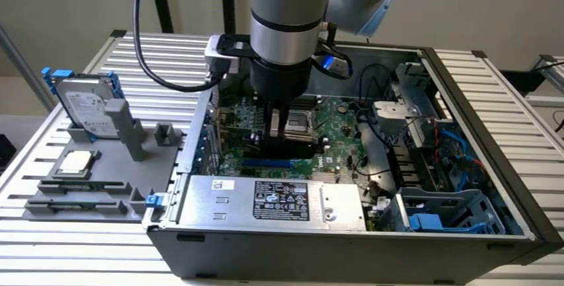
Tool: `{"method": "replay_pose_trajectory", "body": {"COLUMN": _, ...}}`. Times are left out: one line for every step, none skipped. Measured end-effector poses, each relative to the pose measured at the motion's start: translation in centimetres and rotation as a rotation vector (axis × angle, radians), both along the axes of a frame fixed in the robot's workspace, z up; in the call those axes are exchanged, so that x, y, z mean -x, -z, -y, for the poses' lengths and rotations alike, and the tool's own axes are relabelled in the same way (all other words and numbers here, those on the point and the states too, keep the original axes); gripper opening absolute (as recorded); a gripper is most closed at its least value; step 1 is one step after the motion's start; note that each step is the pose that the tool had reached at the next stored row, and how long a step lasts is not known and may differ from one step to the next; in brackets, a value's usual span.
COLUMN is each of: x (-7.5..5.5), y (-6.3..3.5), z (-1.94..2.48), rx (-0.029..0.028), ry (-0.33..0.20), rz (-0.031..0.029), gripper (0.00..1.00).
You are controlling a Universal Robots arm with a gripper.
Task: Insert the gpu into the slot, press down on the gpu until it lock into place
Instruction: 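Insert the gpu into the slot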
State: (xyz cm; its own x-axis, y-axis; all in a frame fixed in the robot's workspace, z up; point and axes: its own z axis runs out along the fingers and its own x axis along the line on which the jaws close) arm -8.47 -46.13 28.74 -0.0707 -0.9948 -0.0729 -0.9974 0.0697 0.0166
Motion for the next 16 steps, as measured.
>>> {"method": "replay_pose_trajectory", "body": {"x": 0.01, "y": 0.06, "z": 0.00, "rx": 0.0002, "ry": 0.000, "rz": 0.0012, "gripper": 0.26}}
{"method": "replay_pose_trajectory", "body": {"x": 0.02, "y": 0.11, "z": 0.00, "rx": 0.0004, "ry": 0.000, "rz": 0.0018, "gripper": 0.26}}
{"method": "replay_pose_trajectory", "body": {"x": 0.02, "y": 0.16, "z": 0.00, "rx": 0.0005, "ry": 0.000, "rz": 0.0020, "gripper": 0.26}}
{"method": "replay_pose_trajectory", "body": {"x": 0.03, "y": 0.21, "z": 0.00, "rx": 0.0010, "ry": 0.000, "rz": 0.0020, "gripper": 0.26}}
{"method": "replay_pose_trajectory", "body": {"x": 0.04, "y": 0.28, "z": -0.01, "rx": 0.0016, "ry": 0.000, "rz": 0.0021, "gripper": 0.26}}
{"method": "replay_pose_trajectory", "body": {"x": 0.04, "y": 0.33, "z": -0.03, "rx": 0.0026, "ry": 0.000, "rz": 0.0019, "gripper": 0.26}}
{"method": "replay_pose_trajectory", "body": {"x": 0.04, "y": 0.40, "z": -0.04, "rx": 0.0029, "ry": -0.001, "rz": 0.0020, "gripper": 0.26}}
{"method": "replay_pose_trajectory", "body": {"x": 0.04, "y": 0.46, "z": -0.07, "rx": 0.0031, "ry": -0.002, "rz": 0.0020, "gripper": 0.26}}
{"method": "replay_pose_trajectory", "body": {"x": 0.04, "y": 0.51, "z": -0.09, "rx": 0.0032, "ry": -0.003, "rz": 0.0021, "gripper": 0.26}}
{"method": "replay_pose_trajectory", "body": {"x": 0.04, "y": 0.56, "z": -0.11, "rx": 0.0031, "ry": -0.006, "rz": 0.0018, "gripper": 0.26}}
{"method": "replay_pose_trajectory", "body": {"x": 0.04, "y": 0.60, "z": -0.11, "rx": 0.0031, "ry": -0.009, "rz": 0.0009, "gripper": 0.26}}
{"method": "replay_pose_trajectory", "body": {"x": 0.05, "y": 0.64, "z": -0.12, "rx": 0.0032, "ry": -0.013, "rz": 0.0001, "gripper": 0.26}}
{"method": "replay_pose_trajectory", "body": {"x": 0.05, "y": 0.66, "z": -0.13, "rx": 0.0034, "ry": -0.019, "rz": -0.0007, "gripper": 0.26}}
{"method": "replay_pose_trajectory", "body": {"x": 0.04, "y": 0.67, "z": -0.14, "rx": 0.0037, "ry": -0.026, "rz": -0.0019, "gripper": 0.26}}
{"method": "replay_pose_trajectory", "body": {"x": 0.04, "y": 0.69, "z": -0.15, "rx": 0.0038, "ry": -0.032, "rz": -0.0035, "gripper": 0.26}}
{"method": "replay_pose_trajectory", "body": {"x": 0.04, "y": 0.69, "z": -0.15, "rx": 0.0039, "ry": -0.037, "rz": -0.0061, "gripper": 0.26}}
